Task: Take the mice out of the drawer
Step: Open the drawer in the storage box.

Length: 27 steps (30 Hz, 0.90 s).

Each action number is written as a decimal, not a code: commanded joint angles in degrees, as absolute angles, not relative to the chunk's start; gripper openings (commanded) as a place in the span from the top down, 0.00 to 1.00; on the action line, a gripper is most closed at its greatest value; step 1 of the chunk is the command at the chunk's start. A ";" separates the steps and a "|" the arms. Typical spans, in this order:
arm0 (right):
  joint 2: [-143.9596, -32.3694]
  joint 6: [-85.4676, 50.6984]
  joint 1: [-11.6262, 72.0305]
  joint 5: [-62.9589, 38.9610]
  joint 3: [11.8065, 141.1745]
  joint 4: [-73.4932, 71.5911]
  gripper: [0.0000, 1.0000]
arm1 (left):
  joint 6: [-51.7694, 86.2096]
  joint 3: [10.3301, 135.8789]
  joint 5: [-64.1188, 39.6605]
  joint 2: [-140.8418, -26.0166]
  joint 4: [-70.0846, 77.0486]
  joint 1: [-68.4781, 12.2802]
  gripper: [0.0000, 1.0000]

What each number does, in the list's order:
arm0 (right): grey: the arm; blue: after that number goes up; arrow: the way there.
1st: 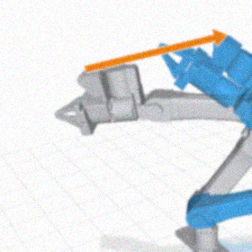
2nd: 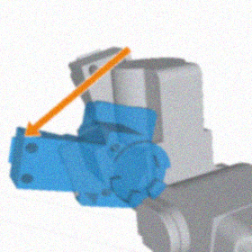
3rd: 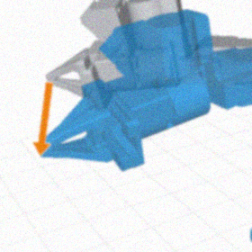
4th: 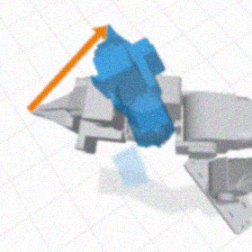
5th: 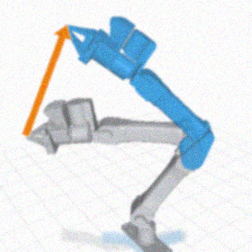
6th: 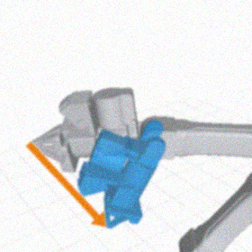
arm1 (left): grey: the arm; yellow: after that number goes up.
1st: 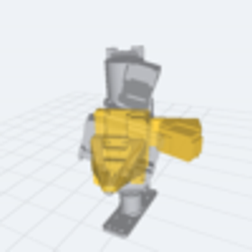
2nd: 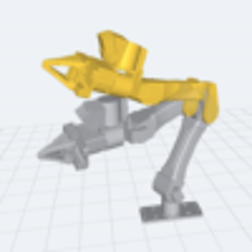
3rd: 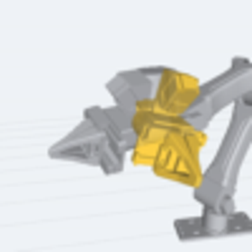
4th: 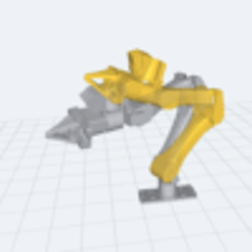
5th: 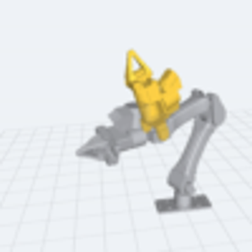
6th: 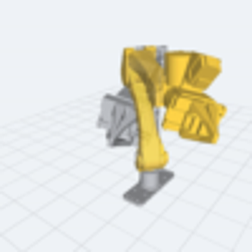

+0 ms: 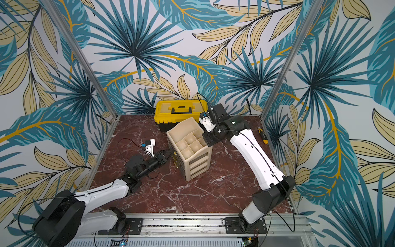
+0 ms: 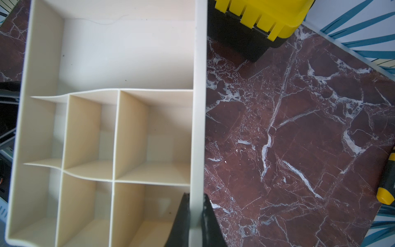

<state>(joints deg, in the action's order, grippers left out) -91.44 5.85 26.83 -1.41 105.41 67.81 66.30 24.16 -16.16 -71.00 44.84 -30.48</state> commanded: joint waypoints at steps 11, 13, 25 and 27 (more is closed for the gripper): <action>-90.79 7.25 26.52 1.40 104.40 68.86 1.00 | 67.81 22.77 -17.76 -68.74 44.39 -30.15 0.91; -90.79 7.27 26.50 1.69 104.41 68.73 1.00 | 67.43 21.59 -17.61 -65.49 40.79 -30.15 0.92; -91.27 6.86 26.50 2.35 104.68 68.39 1.00 | 60.91 20.21 -11.41 -34.13 5.37 -29.36 0.91; -91.41 6.77 26.41 2.19 104.93 68.39 1.00 | 60.50 20.06 -11.46 -31.42 1.99 -29.27 0.91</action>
